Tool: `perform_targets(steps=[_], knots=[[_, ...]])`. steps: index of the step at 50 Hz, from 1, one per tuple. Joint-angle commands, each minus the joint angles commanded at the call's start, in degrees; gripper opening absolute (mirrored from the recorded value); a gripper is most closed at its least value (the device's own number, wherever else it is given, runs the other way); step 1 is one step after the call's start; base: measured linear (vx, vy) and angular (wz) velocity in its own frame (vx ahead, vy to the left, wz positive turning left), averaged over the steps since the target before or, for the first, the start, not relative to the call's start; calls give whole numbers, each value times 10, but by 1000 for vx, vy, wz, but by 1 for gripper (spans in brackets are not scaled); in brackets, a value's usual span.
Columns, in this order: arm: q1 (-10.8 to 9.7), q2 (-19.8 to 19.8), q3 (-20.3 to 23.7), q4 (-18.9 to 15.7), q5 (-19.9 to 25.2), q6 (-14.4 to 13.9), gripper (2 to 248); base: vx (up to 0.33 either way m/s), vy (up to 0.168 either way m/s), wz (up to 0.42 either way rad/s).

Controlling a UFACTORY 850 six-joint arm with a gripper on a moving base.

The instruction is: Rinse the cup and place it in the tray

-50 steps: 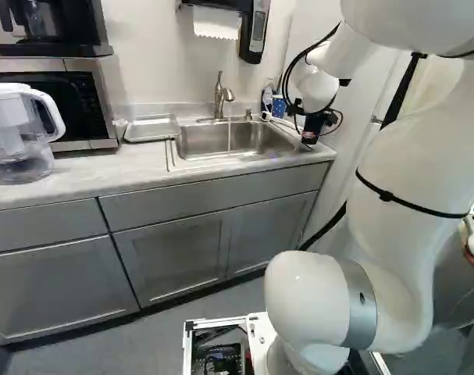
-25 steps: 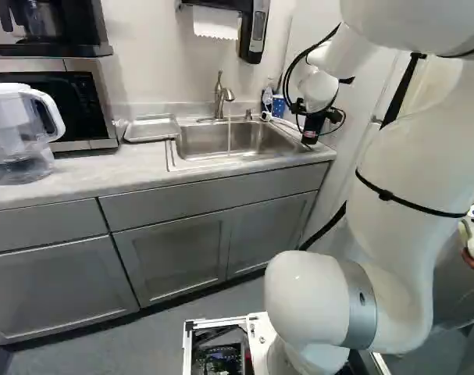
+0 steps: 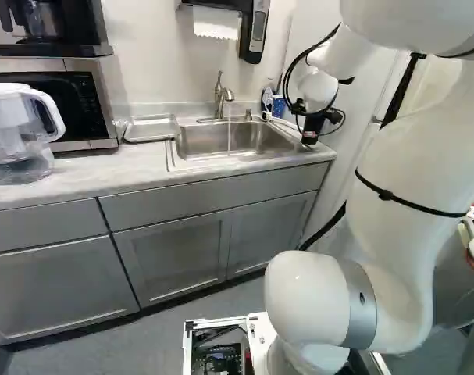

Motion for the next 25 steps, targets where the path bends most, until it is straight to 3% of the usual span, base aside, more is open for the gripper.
perform_targets(steps=[25], knots=[[6, -2, 6, 0, 0, 0, 247, 0, 0, 0]])
